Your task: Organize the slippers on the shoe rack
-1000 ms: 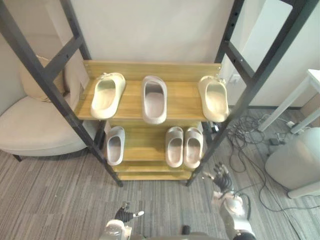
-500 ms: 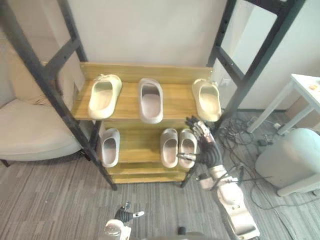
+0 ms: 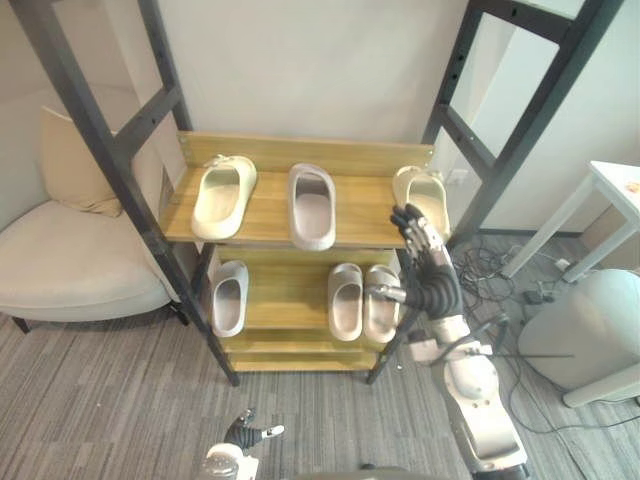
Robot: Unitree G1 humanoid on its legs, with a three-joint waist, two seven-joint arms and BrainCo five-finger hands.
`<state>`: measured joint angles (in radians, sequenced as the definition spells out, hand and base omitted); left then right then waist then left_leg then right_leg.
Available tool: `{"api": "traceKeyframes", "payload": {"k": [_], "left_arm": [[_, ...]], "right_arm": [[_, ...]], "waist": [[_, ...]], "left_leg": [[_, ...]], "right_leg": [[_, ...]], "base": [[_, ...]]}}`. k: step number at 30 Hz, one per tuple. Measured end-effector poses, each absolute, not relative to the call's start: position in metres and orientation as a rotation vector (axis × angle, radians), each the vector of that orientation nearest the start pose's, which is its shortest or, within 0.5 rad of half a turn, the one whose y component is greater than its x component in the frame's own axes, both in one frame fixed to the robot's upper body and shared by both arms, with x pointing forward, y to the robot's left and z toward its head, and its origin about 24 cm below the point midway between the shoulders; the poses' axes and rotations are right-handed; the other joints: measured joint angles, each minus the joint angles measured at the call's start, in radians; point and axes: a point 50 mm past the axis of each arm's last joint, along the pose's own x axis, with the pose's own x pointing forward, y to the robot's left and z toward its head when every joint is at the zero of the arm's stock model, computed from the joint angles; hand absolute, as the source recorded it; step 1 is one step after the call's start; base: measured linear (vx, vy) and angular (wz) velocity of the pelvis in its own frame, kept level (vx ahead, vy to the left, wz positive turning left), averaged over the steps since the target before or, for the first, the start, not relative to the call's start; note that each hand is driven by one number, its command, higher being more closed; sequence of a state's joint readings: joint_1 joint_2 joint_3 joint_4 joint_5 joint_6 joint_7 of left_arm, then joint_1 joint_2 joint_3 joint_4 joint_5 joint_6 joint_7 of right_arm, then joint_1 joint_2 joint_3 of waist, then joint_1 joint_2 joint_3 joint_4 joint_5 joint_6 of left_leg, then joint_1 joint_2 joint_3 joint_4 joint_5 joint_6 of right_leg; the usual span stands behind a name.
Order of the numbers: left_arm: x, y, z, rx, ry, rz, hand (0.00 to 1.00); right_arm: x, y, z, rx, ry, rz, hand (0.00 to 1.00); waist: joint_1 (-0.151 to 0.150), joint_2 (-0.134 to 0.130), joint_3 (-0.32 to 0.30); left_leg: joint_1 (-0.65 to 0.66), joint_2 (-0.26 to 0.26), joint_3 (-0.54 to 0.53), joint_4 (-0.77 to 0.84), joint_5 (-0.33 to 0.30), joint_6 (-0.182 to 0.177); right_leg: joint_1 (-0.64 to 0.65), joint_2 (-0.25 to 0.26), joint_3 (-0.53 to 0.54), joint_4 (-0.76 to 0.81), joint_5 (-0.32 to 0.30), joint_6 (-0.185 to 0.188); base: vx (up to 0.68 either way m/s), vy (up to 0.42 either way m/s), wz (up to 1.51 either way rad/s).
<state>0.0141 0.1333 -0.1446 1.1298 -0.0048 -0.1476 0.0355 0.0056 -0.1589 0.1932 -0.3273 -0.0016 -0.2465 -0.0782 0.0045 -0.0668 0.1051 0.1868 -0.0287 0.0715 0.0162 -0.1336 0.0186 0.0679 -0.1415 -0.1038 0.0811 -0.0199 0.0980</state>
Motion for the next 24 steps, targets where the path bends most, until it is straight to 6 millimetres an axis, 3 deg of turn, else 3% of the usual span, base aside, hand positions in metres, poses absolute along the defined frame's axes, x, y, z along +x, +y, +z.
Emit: {"api": "traceKeyframes", "payload": {"k": [5,15,24], "left_arm": [[0.118,0.187,-0.156,0.206,0.993,-0.028,0.0],[0.126,0.188,-0.152,0.182,0.954,-0.01,0.0],[0.13,0.189,-0.149,0.166,0.935,0.005,0.0]], "right_arm": [[0.267,-0.131,0.145,-0.121,-0.578,0.102,0.0],[0.333,-0.148,0.144,-0.249,-0.428,0.01,0.0],[0.364,-0.157,0.151,-0.307,-0.346,-0.048,0.0]], "waist": [[0.02,-0.009,0.003],[0.058,-0.013,0.027],[0.068,-0.014,0.043]], "left_leg": [[-0.011,-0.002,-0.009,0.002,0.0,0.0],[-0.047,0.0,-0.056,0.004,0.002,-0.003],[-0.079,0.002,-0.086,0.006,0.002,-0.003]], "right_leg": [[0.001,0.0,-0.004,-0.013,0.0,0.0],[-0.001,0.004,-0.055,-0.033,-0.003,-0.004],[-0.018,0.004,-0.077,-0.036,-0.003,-0.004]], "base": [[0.02,-0.013,0.06],[0.03,-0.037,0.14],[0.06,-0.018,0.12]]}}
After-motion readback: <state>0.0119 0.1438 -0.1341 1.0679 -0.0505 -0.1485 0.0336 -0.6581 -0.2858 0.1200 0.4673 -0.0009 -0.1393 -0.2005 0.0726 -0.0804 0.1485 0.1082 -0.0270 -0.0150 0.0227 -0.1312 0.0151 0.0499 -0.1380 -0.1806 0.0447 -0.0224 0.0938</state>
